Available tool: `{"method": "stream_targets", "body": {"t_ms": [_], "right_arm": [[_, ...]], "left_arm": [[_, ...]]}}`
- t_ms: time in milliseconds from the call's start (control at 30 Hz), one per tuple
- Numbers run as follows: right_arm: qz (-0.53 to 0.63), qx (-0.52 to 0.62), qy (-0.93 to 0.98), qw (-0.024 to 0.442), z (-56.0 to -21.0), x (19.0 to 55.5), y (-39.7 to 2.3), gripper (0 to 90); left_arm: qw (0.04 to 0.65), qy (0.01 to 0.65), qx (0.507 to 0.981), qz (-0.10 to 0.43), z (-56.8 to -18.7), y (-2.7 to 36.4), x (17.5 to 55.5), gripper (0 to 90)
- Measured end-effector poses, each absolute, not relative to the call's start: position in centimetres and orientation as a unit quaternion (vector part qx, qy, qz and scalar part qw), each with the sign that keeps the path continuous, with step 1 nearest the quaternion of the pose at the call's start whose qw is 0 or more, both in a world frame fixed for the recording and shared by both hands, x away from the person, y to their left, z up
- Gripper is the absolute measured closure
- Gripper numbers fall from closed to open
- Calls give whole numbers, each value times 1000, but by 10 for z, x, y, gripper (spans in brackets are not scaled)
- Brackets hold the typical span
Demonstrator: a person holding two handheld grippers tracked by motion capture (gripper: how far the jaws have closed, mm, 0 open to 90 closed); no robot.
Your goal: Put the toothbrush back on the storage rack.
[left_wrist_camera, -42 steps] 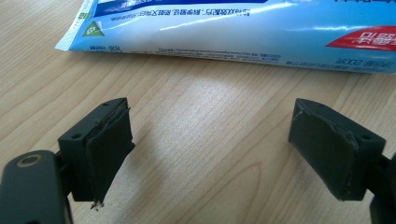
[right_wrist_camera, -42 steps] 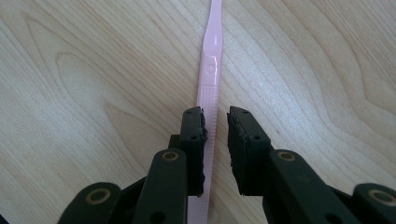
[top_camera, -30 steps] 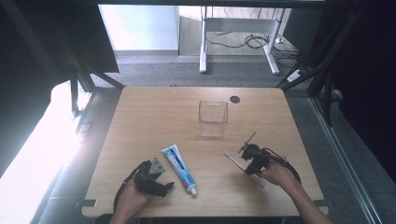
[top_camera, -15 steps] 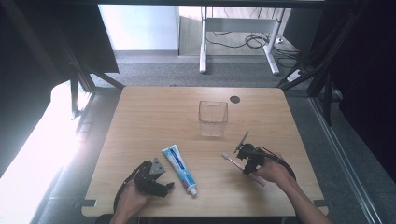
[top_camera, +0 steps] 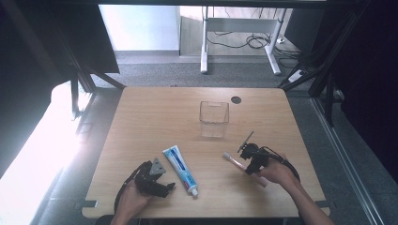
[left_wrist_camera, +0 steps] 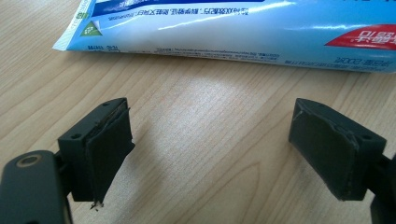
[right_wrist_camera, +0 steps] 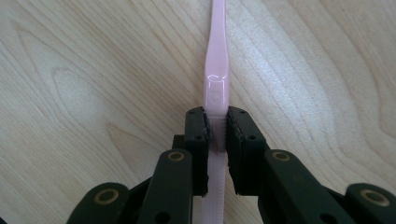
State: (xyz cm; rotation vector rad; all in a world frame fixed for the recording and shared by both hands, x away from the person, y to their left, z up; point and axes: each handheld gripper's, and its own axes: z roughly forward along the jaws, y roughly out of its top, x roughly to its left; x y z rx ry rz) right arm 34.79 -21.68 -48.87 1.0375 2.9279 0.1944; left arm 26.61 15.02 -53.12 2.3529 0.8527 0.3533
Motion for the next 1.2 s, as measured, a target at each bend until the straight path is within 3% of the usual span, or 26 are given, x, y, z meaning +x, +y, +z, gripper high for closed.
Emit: {"method": "stream_targets", "body": {"t_ms": [1200], "right_arm": [[171, 339, 924, 48, -449, 352, -225, 794]], "left_arm": [[307, 318, 885, 145, -533, 150, 266, 131]]}}
